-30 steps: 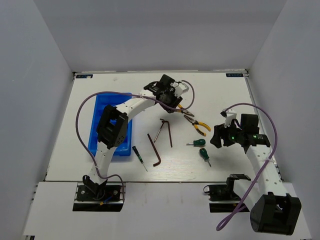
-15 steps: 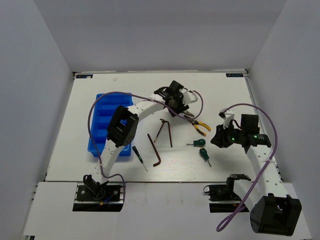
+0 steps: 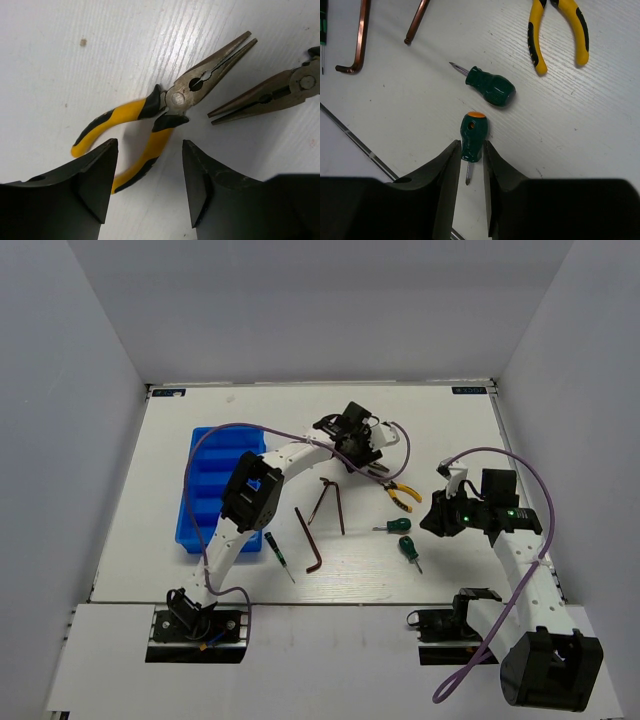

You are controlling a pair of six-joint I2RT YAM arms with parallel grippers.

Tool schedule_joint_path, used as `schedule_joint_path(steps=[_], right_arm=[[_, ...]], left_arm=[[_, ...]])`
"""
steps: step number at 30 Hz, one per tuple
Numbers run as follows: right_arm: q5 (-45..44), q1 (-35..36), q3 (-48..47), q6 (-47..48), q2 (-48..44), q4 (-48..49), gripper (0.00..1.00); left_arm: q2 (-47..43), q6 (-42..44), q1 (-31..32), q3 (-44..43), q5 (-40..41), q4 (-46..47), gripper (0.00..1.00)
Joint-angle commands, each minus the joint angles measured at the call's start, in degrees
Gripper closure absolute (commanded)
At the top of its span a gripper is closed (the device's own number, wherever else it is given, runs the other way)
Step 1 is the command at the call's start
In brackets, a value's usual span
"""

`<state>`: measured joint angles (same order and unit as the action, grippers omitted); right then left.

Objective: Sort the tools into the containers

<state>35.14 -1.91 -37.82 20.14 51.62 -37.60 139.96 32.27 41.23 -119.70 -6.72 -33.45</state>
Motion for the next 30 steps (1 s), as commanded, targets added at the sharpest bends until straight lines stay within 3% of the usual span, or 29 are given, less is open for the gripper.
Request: schedule_joint_path(steps=[1,12,16,19,25,26,30], right_arm=[[1.52,-0.2,-2.43,0.95,-0.64,-0.63,0.7],[2.22,-0.2,-2.43,1.3,-2.04,-1.24,0.7],[2.48,-0.37,-2.43,1.22,-2.31,-1.15,0.7],[2.83,-0.2,-2.34,1.22,-2.48,-1.24,0.7],[3.62,-0.2,-2.34,1.39,-2.92,-1.42,0.7],[3.8,-0.2,-2.34,1.39,-2.84,-1.51,0.7],[3.71,-0.28,-2.26,1.57,-2.92,-1.51,0.7]], left_arm=[[1.54,0.69,0.25,-1.5,-1.89,-1.09,0.35],[2.69,-0.46,0.25,-0.89,-2.42,-5.92,0.6],[2.08,-1.59,0.25,-0.36,-3.12,-11.17,0.59],[2.07,-2.91,0.25,0.25,-4.44,-14.87,0.51],[0.93,-5.28,0.25,2.98,-2.69,-16.12,0.52],[1.62,-5.29,0.25,2.98,-2.68,-16.12,0.54],[3.39,-7.04,0.25,1.76,-0.4,-16.12,0.8]])
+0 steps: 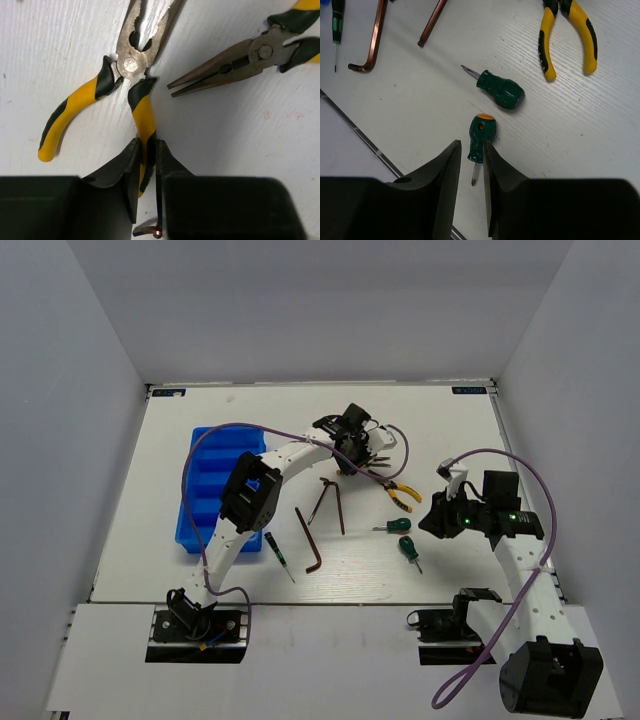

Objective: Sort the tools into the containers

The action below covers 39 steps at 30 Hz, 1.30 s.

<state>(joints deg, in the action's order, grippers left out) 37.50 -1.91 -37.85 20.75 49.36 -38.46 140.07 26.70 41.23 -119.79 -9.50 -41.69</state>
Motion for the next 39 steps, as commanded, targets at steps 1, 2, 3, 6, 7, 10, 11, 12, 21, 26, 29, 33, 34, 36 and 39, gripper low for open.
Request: schedule_joint_path(steps=[1,2,3,6,7,10,11,12,21,26,29,33,34,36,39], right_arm=[[1.44,-0.37,-2.41,0.96,-0.85,-0.83,0.7],[1.44,-0.37,-2.41,1.04,-0.67,-0.74,0.7],[1.35,-0.29,-2.41,1.13,-1.02,-0.83,0.7],[1.44,-0.37,-2.32,1.13,-1.11,-0.74,0.7],[1.53,-0.37,-2.23,1.04,-1.11,-0.74,0.68],[0.92,-0.2,-2.23,0.52,-1.11,-0.39,0.47],[0.3,-0.28,-2.15,0.26,-1.02,-0.3,0.34],[0.3,-0.28,-2.06,0.34,-1.02,-0.3,0.34],[2.93,-0.28,-3.2,2.63,0.73,-2.67,0.96],[2.67,-0.2,-3.29,2.45,0.73,-2.77,0.96],[2.58,-0.28,-3.02,2.36,0.3,-2.5,0.96],[2.58,-0.37,-3.11,2.19,0.12,-2.59,0.95],[2.58,-0.2,-3.11,2.19,0.29,-2.5,0.95],[2.67,-0.28,-3.11,2.19,0.12,-2.5,0.95],[3.11,-0.28,-3.02,2.01,0.03,-2.41,0.95]], left_arm=[[3.8,-2.08,0.25,1.84,2.9,-7.88,0.85],[4.33,-2.09,0.25,0.97,2.9,-8.49,0.89],[4.33,-2.09,0.25,0.96,2.91,-8.49,0.96],[3.46,-3.23,0.25,0.96,4.3,-7.97,1.0],[2.76,-3.93,0.25,0.44,4.31,-7.1,1.0],[-3.03,-5.52,0.25,1.13,5.28,-3.5,1.0],[-4.96,-6.91,-0.27,2.09,6.93,-1.05,1.0],[-6.81,-7.53,-0.28,2.62,6.95,0.28,1.0],[-23.16,-16.31,-3.96,6.31,10.73,4.25,1.0],[-30.28,-23.26,-6.16,11.32,16.33,6.96,1.0],[-35.71,-31.95,-8.97,15.89,20.38,7.85,1.0],[-41.09,-35.24,-13.54,20.82,16.62,7.86,1.0],[-41.11,-32.18,-14.24,20.3,16.62,6.81,1.0],[-41.11,-29.61,-14.78,17.93,17.92,1.48,1.0],[-41.11,-25.04,-16.36,19.58,24.93,-0.85,1.0]])
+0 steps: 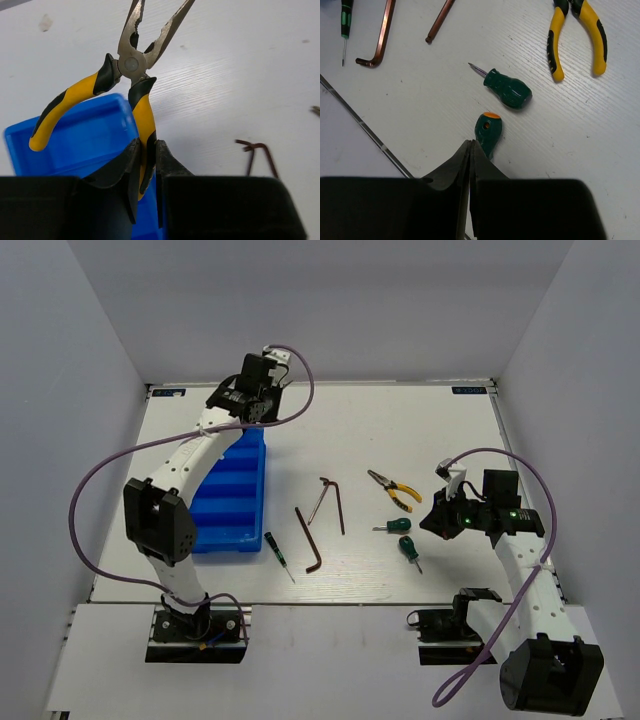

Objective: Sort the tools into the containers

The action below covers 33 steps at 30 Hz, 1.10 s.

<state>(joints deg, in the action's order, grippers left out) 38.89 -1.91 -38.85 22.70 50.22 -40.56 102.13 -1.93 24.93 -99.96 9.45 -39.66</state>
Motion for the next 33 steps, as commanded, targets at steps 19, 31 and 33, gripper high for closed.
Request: schedule_joint_path(steps=[19,31,33], right_arm=[[2.41,-0.11,-2.02,0.33,-0.56,-0.58,0.95],[3.21,-0.28,-1.93,0.5,-0.3,-0.84,0.95],[3.56,-0.2,-1.93,0.68,-0.21,-0.84,0.95]], left_arm=[[-11.42,11.6,-6.29,16.38,6.11,3.72,1.0],[-18.63,17.05,-10.24,32.99,8.56,28.13,1.0],[-19.86,17.92,-10.25,34.3,8.56,32.69,1.0]])
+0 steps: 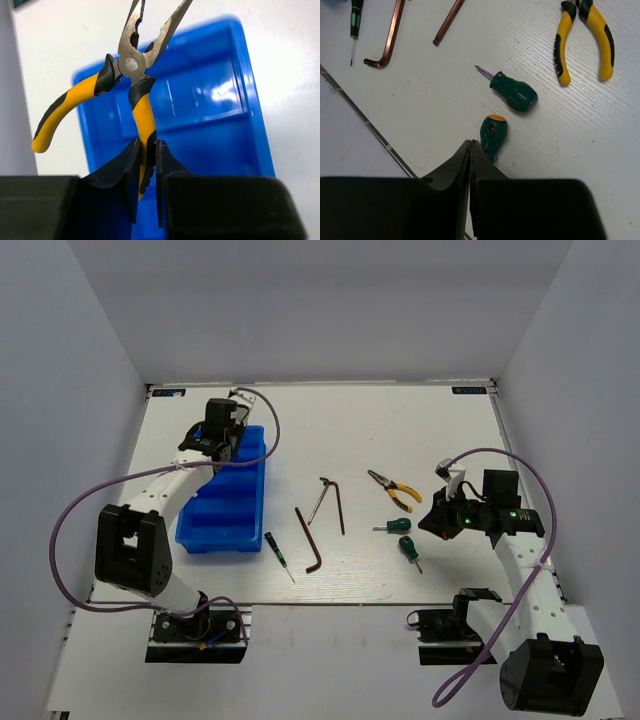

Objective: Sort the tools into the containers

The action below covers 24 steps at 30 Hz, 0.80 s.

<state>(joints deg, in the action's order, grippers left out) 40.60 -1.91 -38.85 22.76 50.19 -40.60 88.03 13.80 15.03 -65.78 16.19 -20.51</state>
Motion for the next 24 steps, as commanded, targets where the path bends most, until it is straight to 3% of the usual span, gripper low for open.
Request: schedule_joint_path(steps=[1,8,16,24], right_arm=[[1.94,-0.28,-1.93,0.7,-0.1,-0.8,0.95],[1.68,-0.2,-2.02,0.7,0.08,-0.97,0.95],[2.11,-0.2,-2.1,0.97,0.96,-1.15,0.95],[1.59,-0.28,-2.02,1.14,1.49,-0.97,0.95]], left_arm=[[-6.37,2.8,-0.35,0.12,1.83,14.44,1.0],[-6.29,7.81,-0.35,6.51,1.13,19.71,1.0],[-11.83,12.3,-0.35,20.68,1.13,46.32,1.0],[-7.53,13.79,-0.35,21.75,0.51,50.48,1.0]])
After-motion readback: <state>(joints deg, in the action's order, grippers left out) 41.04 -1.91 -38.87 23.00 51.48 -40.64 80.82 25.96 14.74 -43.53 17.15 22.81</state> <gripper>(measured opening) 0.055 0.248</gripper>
